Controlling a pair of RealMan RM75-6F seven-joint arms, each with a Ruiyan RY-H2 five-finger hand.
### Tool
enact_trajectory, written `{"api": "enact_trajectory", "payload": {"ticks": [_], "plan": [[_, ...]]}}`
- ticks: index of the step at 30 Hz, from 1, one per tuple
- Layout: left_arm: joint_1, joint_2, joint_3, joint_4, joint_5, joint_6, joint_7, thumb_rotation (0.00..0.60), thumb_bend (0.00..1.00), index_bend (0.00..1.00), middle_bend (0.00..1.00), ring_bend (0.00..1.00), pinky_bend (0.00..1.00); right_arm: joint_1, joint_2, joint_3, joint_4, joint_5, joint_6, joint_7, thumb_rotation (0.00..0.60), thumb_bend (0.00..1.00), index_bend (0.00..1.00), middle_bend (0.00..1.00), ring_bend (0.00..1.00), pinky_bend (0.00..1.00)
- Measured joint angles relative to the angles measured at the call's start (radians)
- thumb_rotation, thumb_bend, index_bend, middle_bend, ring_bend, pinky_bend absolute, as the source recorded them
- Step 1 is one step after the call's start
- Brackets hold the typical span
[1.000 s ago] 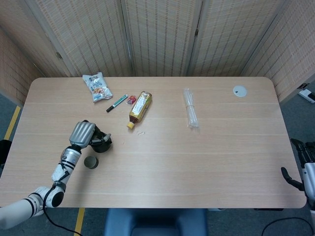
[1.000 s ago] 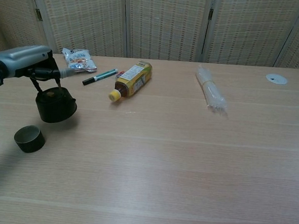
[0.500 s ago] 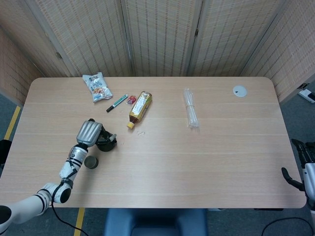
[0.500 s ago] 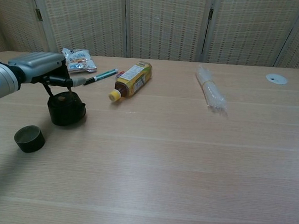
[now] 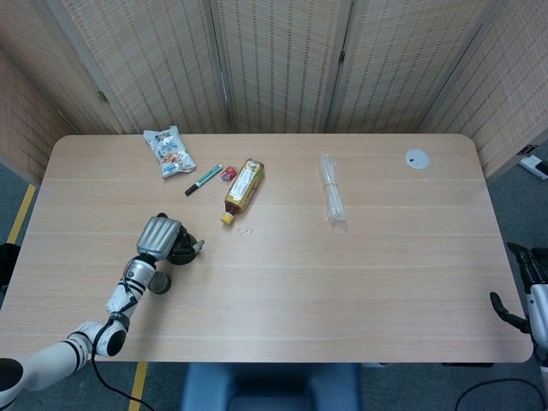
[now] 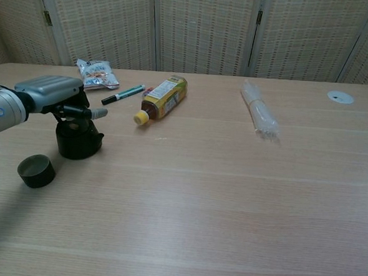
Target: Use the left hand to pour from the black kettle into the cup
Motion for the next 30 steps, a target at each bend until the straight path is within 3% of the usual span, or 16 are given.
{"api": "enact_trajectory", "payload": {"ticks": [8, 15, 19, 25, 28, 30], "plan": [[0.006, 0.028, -0.011, -0.057, -0.029, -0.01, 0.004, 0.147, 0.29, 0.46, 0.41, 0.29, 0.18, -0.004, 0.003, 0.0, -0.003, -0.001, 0.005, 0.001, 0.6, 0.35, 0.08, 0.17, 0.23, 0.0], [0.031, 0.077, -0.033, -0.134, -0.042, 0.036, -0.022, 0.149, 0.29, 0.42, 0.41, 0.28, 0.17, 0.001, 0.026, 0.005, -0.004, -0.006, 0.003, 0.011, 0.6, 0.35, 0.08, 0.17, 0.23, 0.0], [0.069, 0.137, -0.046, -0.218, -0.07, 0.077, -0.027, 0.36, 0.29, 0.42, 0.41, 0.28, 0.17, 0.015, 0.05, 0.0, -0.005, -0.018, -0.028, 0.047, 0.6, 0.35, 0.08, 0.17, 0.21, 0.0], [0.168, 0.253, -0.045, -0.368, -0.121, 0.19, 0.008, 0.429, 0.3, 0.42, 0.41, 0.28, 0.15, 0.064, 0.09, -0.013, 0.007, -0.047, -0.118, 0.113, 0.6, 0.35, 0.1, 0.19, 0.18, 0.0], [0.226, 0.311, -0.031, -0.443, -0.13, 0.259, 0.026, 0.555, 0.31, 0.42, 0.41, 0.27, 0.14, 0.088, 0.093, -0.016, 0.017, -0.051, -0.148, 0.129, 0.6, 0.35, 0.1, 0.21, 0.18, 0.0], [0.259, 0.344, -0.018, -0.483, -0.125, 0.304, 0.041, 0.597, 0.31, 0.42, 0.41, 0.27, 0.12, 0.097, 0.087, -0.016, 0.023, -0.051, -0.158, 0.136, 0.6, 0.35, 0.11, 0.21, 0.18, 0.0]]}}
